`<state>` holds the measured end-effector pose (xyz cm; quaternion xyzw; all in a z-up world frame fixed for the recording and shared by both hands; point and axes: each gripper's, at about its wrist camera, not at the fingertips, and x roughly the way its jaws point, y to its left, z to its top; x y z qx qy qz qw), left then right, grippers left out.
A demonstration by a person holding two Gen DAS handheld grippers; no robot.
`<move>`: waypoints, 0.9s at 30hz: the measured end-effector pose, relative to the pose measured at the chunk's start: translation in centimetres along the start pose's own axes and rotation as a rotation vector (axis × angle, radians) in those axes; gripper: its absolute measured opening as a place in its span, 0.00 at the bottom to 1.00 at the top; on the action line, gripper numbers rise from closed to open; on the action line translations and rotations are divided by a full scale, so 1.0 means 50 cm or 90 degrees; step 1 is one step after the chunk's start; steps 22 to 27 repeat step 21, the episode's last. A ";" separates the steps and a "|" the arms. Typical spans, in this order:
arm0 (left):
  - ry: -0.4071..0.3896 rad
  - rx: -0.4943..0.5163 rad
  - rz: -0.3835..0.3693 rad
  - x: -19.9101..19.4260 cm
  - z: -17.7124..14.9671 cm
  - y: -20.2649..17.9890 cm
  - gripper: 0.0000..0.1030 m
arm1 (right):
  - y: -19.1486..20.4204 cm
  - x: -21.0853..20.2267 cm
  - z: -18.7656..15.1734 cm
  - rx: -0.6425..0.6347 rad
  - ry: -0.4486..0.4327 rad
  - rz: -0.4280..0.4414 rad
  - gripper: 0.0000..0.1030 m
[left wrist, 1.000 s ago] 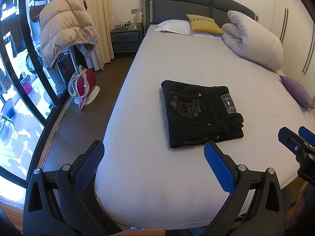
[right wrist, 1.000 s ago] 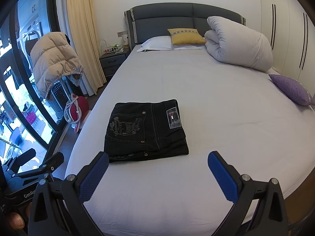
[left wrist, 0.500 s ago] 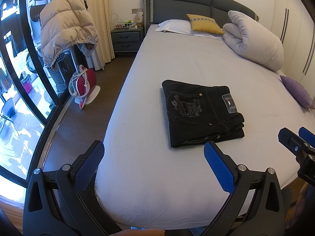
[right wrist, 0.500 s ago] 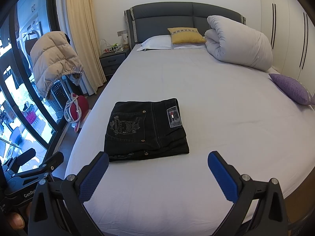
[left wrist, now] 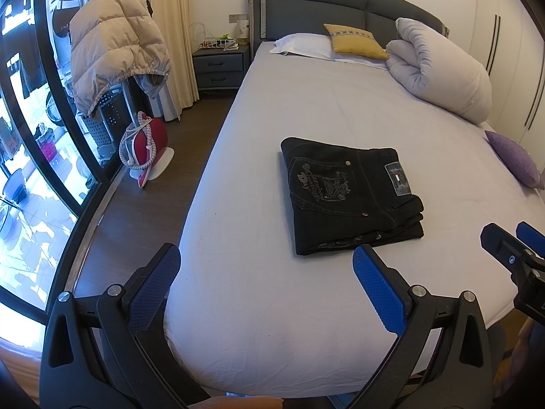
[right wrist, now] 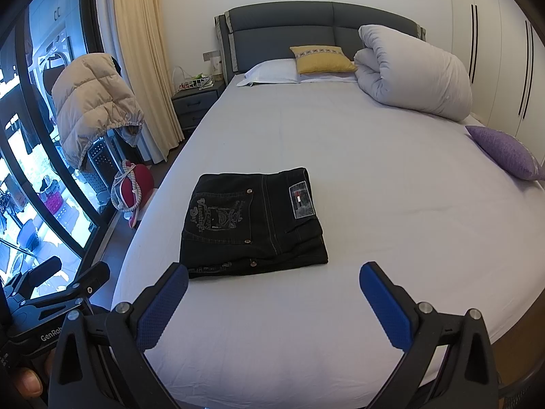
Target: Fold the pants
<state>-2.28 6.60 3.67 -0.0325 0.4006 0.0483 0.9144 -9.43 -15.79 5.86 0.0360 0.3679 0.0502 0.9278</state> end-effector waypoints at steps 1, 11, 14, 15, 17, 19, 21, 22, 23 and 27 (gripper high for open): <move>-0.001 0.000 0.000 0.000 0.000 0.000 1.00 | -0.001 0.004 -0.002 -0.001 0.001 0.001 1.00; 0.003 -0.004 -0.002 -0.001 -0.007 0.005 1.00 | -0.003 0.008 -0.002 -0.001 0.004 0.002 1.00; 0.005 -0.006 -0.001 -0.001 -0.014 0.010 1.00 | -0.003 0.008 -0.004 -0.001 0.004 0.003 1.00; 0.005 -0.006 0.001 0.000 -0.015 0.011 1.00 | -0.003 0.008 -0.004 -0.002 0.004 0.003 1.00; 0.002 -0.003 0.003 0.001 -0.017 0.012 1.00 | -0.004 0.009 -0.006 -0.002 0.006 0.002 1.00; 0.000 -0.001 0.007 0.002 -0.016 0.010 1.00 | -0.005 0.009 -0.009 0.000 0.008 0.004 1.00; 0.000 -0.001 0.006 0.003 -0.015 0.010 1.00 | -0.008 0.011 -0.009 0.002 0.010 0.005 1.00; 0.000 -0.001 0.006 0.003 -0.015 0.010 1.00 | -0.008 0.011 -0.009 0.002 0.010 0.005 1.00; 0.000 -0.001 0.006 0.003 -0.015 0.010 1.00 | -0.008 0.011 -0.009 0.002 0.010 0.005 1.00; 0.000 -0.001 0.006 0.003 -0.015 0.010 1.00 | -0.008 0.011 -0.009 0.002 0.010 0.005 1.00</move>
